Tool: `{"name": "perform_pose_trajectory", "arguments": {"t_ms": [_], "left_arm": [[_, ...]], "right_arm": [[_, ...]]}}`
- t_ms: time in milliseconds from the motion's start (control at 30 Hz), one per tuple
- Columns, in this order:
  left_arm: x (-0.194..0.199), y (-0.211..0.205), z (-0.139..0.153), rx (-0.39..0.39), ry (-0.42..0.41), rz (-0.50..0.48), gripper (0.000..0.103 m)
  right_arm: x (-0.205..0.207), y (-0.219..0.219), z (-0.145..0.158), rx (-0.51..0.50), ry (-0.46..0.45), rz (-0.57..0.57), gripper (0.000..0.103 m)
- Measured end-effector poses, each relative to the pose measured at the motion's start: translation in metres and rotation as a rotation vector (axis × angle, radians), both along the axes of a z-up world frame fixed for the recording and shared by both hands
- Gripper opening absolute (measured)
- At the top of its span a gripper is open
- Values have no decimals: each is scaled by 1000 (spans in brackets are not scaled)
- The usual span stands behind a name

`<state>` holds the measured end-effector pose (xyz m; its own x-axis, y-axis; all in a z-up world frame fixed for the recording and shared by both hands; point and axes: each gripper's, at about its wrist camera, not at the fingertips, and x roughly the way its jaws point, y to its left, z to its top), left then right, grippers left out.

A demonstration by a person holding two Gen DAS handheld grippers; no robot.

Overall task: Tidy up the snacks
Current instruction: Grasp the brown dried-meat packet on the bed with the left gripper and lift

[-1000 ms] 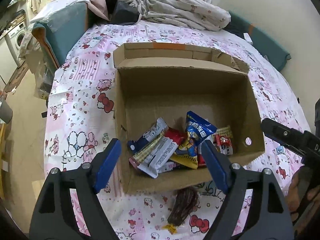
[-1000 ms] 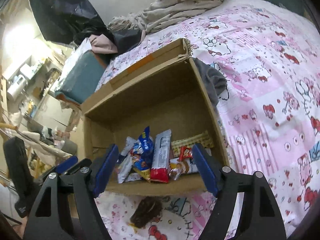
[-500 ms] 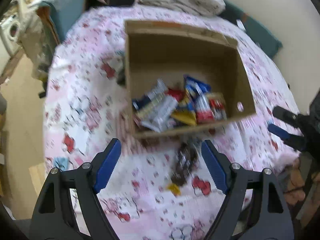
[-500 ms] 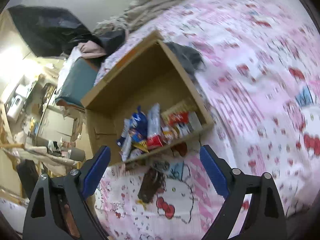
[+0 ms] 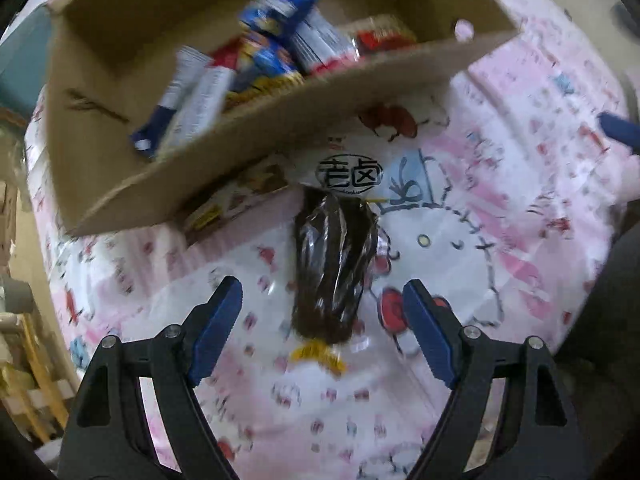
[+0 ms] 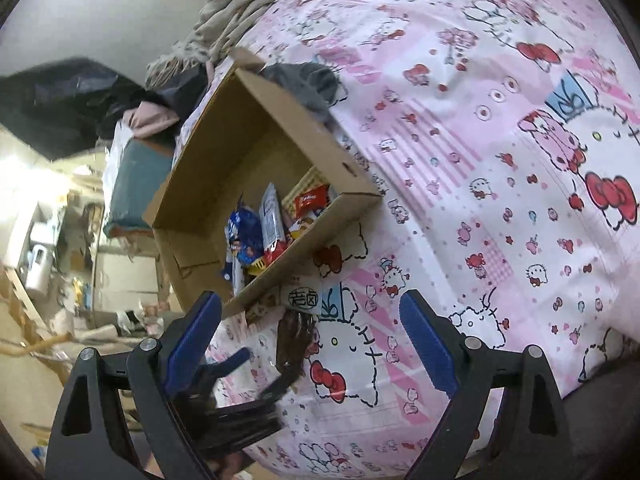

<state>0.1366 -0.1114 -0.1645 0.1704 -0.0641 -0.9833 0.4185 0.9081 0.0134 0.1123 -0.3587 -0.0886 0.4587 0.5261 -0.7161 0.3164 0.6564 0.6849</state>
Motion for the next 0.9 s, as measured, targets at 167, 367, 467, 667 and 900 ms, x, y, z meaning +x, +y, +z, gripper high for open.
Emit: {"name": "perform_pose_trajectory", "arguments": {"t_ms": [167, 367, 467, 667, 900], "left_arm": [[13, -17, -26, 25, 10, -25, 80], [24, -29, -28, 37, 41, -63, 73], [22, -32, -24, 26, 42, -87, 58], [3, -25, -13, 7, 44, -95, 40], [-33, 12, 27, -110, 55, -15, 37]], "right_arm": [[2, -4, -9, 60, 30, -5, 93], [7, -1, -11, 87, 34, -2, 93], [9, 2, -9, 89, 29, 7, 93], [10, 4, -9, 83, 31, 19, 93], [8, 5, -10, 69, 37, 20, 93]]}}
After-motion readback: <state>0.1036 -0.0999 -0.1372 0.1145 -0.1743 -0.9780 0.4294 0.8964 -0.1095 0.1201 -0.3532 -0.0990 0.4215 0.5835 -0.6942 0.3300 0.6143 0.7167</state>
